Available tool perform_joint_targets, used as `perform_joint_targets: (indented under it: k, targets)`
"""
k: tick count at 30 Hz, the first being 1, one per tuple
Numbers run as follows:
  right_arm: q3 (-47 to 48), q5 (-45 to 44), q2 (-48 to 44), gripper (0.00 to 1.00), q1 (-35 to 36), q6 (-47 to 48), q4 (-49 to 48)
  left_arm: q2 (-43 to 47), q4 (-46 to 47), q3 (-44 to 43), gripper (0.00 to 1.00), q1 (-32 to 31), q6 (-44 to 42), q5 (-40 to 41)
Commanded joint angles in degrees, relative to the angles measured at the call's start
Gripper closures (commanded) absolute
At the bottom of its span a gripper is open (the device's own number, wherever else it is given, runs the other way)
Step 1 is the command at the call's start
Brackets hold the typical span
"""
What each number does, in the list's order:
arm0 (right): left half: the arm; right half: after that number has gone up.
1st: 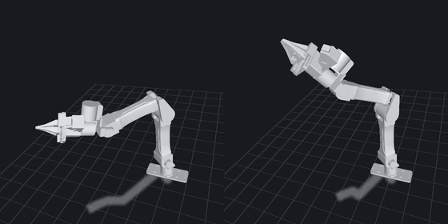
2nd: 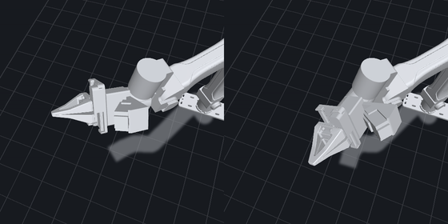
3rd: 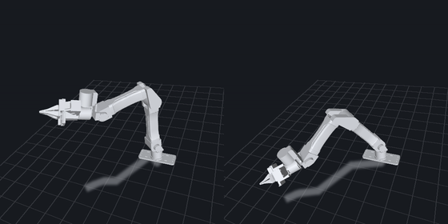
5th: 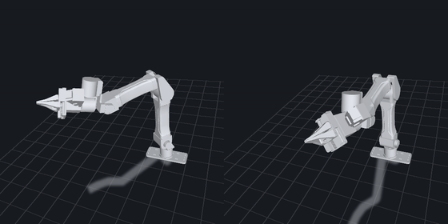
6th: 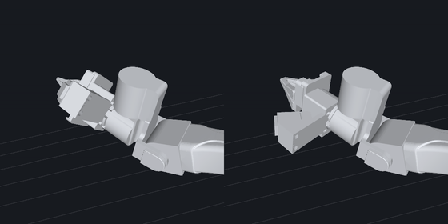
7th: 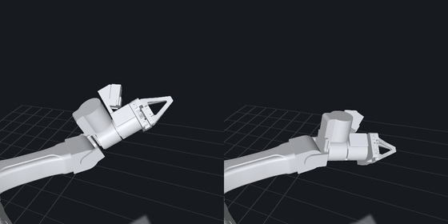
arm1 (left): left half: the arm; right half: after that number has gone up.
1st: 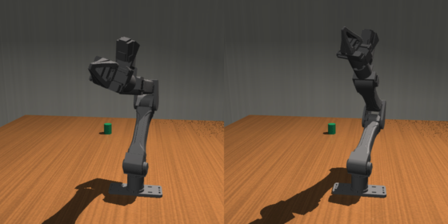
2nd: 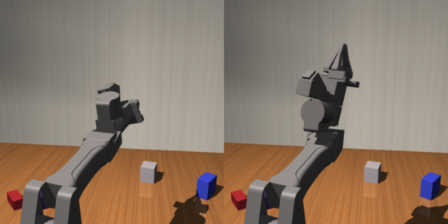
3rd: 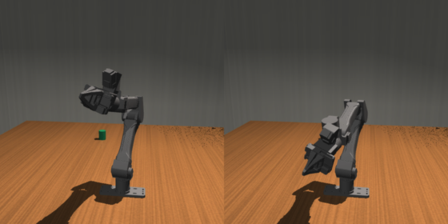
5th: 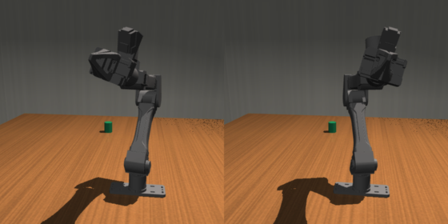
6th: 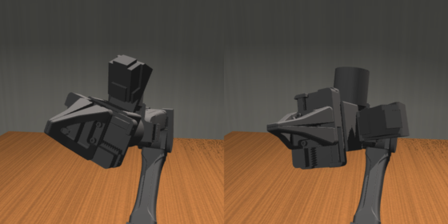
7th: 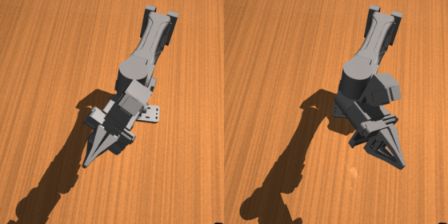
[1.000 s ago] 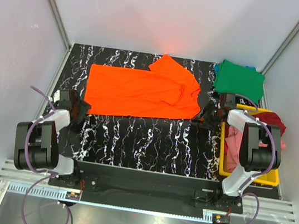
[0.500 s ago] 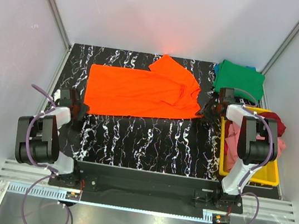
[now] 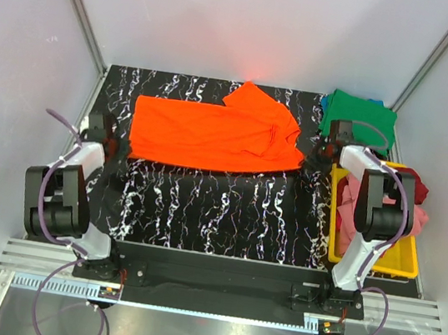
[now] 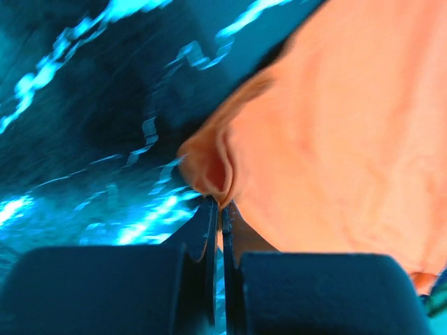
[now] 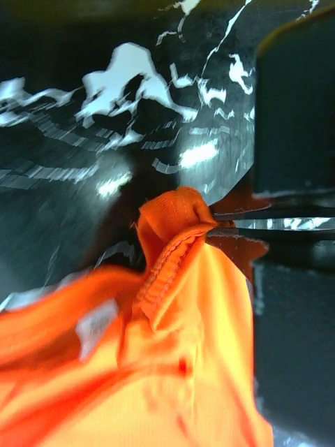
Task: Fold and stack the t-shirts
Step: Fold the tshirt
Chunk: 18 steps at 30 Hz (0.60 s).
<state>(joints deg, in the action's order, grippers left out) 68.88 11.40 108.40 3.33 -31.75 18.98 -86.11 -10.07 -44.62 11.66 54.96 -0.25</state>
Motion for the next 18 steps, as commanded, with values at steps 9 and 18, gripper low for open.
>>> perform_joint_targets:
  k: [9,18]
  targets:
    - [1.2,-6.4,-17.1,1.00,0.0,0.7,8.0,13.6,-10.6,-8.1,1.00,2.0,-2.6,2.0]
    - [-25.9,-5.2,-31.8,1.00,0.2,-9.5,3.7,22.7,-8.7,14.3,0.95,5.5,1.5,-1.1]
